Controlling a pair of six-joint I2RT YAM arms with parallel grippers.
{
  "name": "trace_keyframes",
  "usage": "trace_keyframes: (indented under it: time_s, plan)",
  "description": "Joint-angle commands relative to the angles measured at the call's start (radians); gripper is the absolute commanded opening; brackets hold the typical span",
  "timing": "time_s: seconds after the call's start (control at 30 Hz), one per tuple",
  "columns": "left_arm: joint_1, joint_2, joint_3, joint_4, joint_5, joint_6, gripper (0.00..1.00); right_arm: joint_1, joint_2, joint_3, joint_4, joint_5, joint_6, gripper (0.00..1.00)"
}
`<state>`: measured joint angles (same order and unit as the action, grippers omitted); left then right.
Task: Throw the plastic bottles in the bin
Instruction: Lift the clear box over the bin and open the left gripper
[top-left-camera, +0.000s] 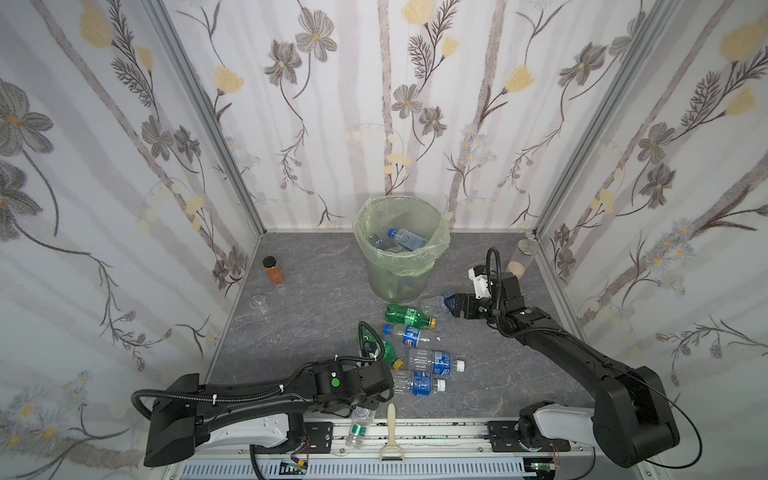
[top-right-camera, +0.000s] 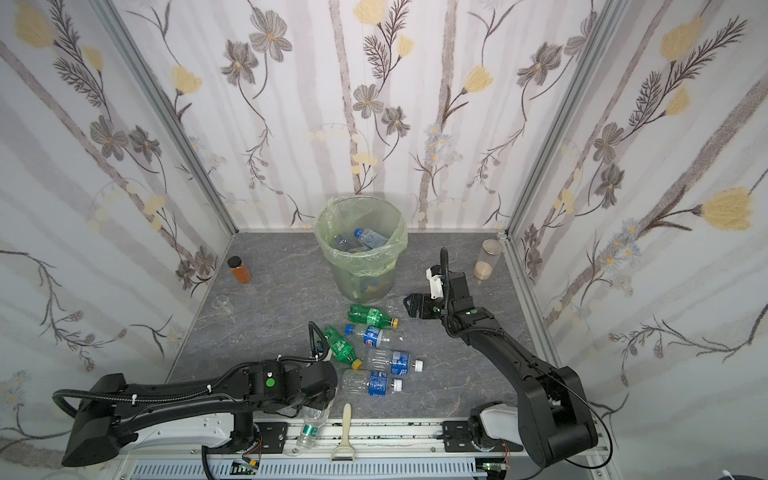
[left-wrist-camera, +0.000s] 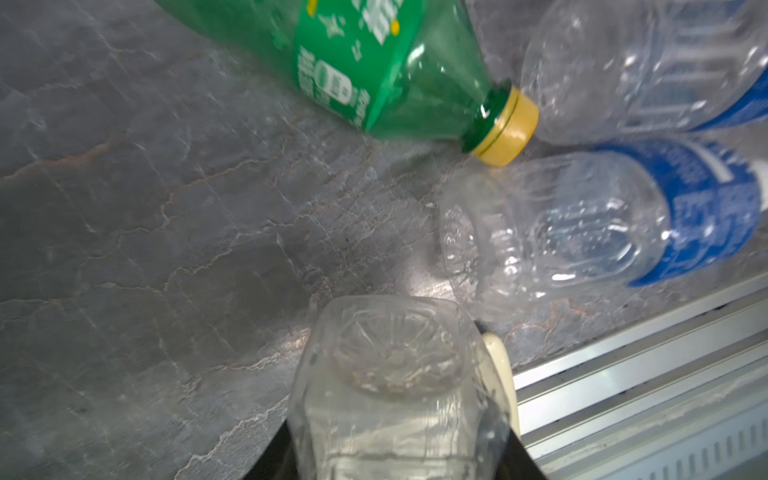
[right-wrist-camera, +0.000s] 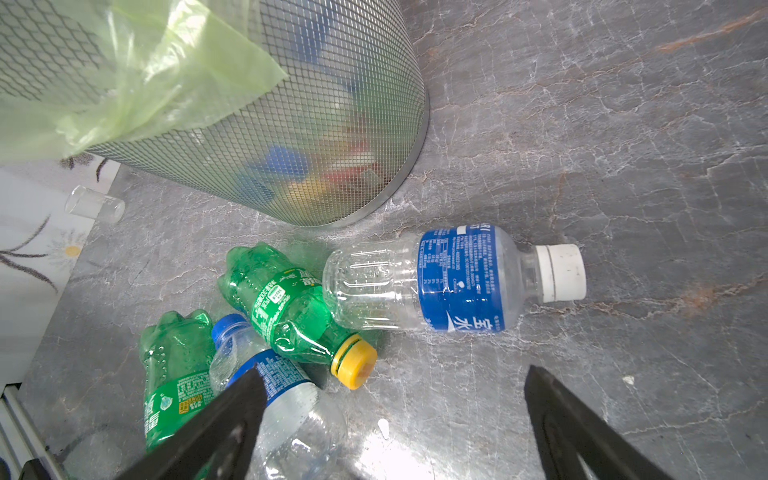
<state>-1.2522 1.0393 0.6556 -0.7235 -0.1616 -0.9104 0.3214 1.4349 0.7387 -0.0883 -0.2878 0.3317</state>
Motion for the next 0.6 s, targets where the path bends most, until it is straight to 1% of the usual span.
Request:
trace_keyframes:
  time_s: [0.0, 0.1, 0.17, 0.27, 0.33, 0.43, 0.53, 0.57]
  plan:
    - [0.063, -0.062, 0.036, -0.054, -0.073, -0.011, 0.34, 0.000, -0.009, 0.008, 0.013, 0.009, 0.001, 0.97]
    - [0.169, -0.150, 0.079, -0.081, -0.083, 0.033, 0.34, -0.002, -0.013, 0.007, 0.009, 0.011, 0.001, 0.98]
    - [0.252, -0.202, 0.118, -0.083, -0.075, 0.090, 0.34, -0.002, -0.013, 0.008, 0.008, 0.012, 0.001, 0.97]
    - [0.356, -0.214, 0.198, -0.079, -0.079, 0.186, 0.34, -0.002, -0.011, 0.008, 0.012, 0.010, 0.003, 0.97]
    - [0.412, -0.178, 0.260, -0.077, -0.077, 0.250, 0.34, -0.002, -0.007, 0.004, 0.017, 0.008, 0.007, 0.97]
    - [0.473, -0.078, 0.375, -0.047, -0.073, 0.336, 0.34, -0.001, -0.006, -0.002, 0.022, 0.010, 0.010, 0.97]
    - [0.545, 0.047, 0.573, 0.021, -0.022, 0.417, 0.34, -0.002, -0.010, -0.007, 0.022, 0.012, 0.013, 0.97]
    - [0.570, 0.099, 0.671, 0.048, 0.007, 0.448, 0.33, -0.003, -0.011, -0.008, 0.022, 0.012, 0.013, 0.97]
